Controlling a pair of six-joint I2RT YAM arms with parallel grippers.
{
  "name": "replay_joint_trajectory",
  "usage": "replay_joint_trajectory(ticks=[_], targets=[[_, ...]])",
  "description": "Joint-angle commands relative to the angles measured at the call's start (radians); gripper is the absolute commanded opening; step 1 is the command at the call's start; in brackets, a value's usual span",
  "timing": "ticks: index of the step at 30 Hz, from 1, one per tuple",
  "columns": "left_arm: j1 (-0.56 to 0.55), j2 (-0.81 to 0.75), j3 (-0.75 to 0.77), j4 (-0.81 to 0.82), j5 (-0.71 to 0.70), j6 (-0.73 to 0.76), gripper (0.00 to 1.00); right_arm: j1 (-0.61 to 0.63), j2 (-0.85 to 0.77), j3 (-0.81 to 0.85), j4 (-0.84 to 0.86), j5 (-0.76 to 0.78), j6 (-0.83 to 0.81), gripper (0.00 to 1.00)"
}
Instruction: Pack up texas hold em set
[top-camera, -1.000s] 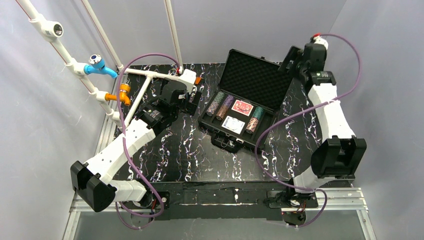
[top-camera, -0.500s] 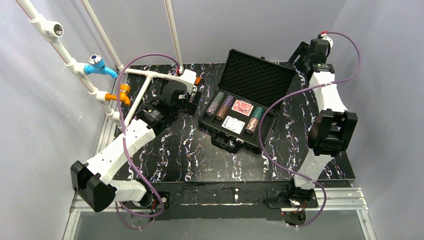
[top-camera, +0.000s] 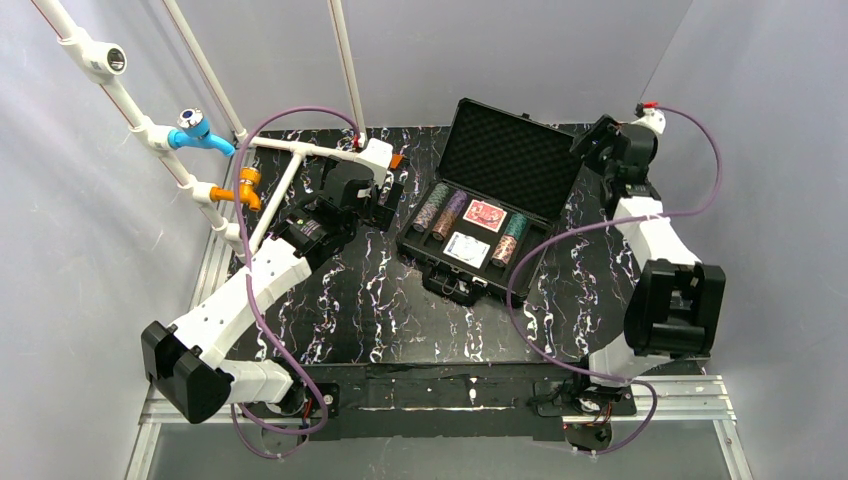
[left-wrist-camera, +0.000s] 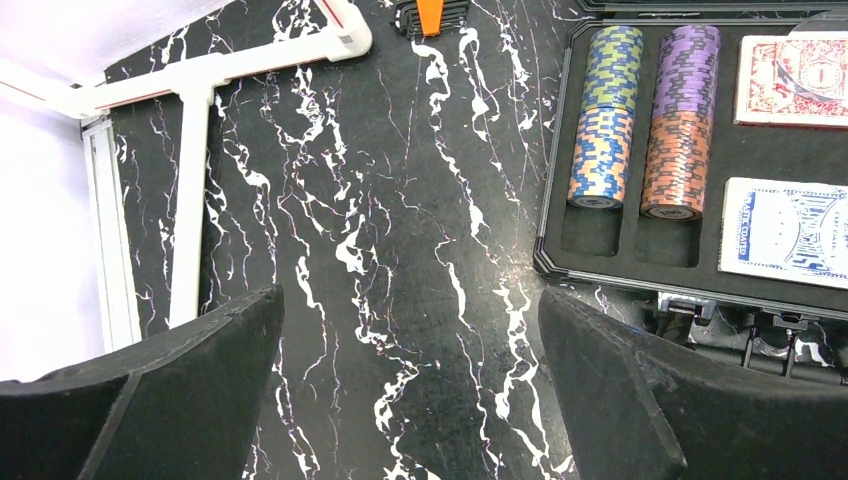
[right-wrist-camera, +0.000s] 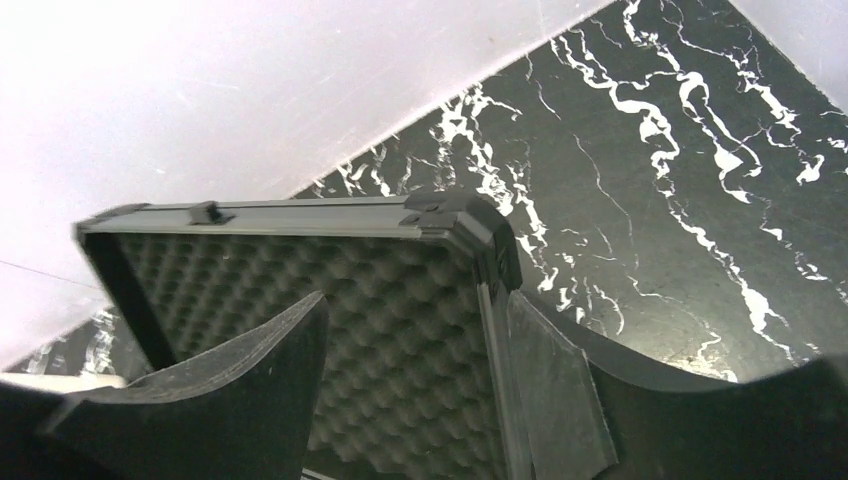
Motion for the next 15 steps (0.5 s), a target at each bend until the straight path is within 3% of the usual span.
replay_joint_trajectory(ticks=[1,5,10,15], targets=[[-0.002,-0.001,-0.004,0.006,-0.011,0.004,0.98,-0.002,-0.108,-0.158,0.345,0.025,0.08,0.7],[-0.002,0.004,-0.003,0.006,-0.007,0.001,0.98,-0.03,-0.083,-0.182,0.368,-0.006,0.161,0.6],[-0.002,0.01,-0.005,0.006,-0.014,0.006,0.98,-0.104,-0.052,-0.268,0.538,-0.077,0.298,0.44],[-0.002,0.015,-0.004,0.005,-0.01,0.004,0.98,-0.171,0.006,-0.295,0.659,-0.13,0.401,0.35]])
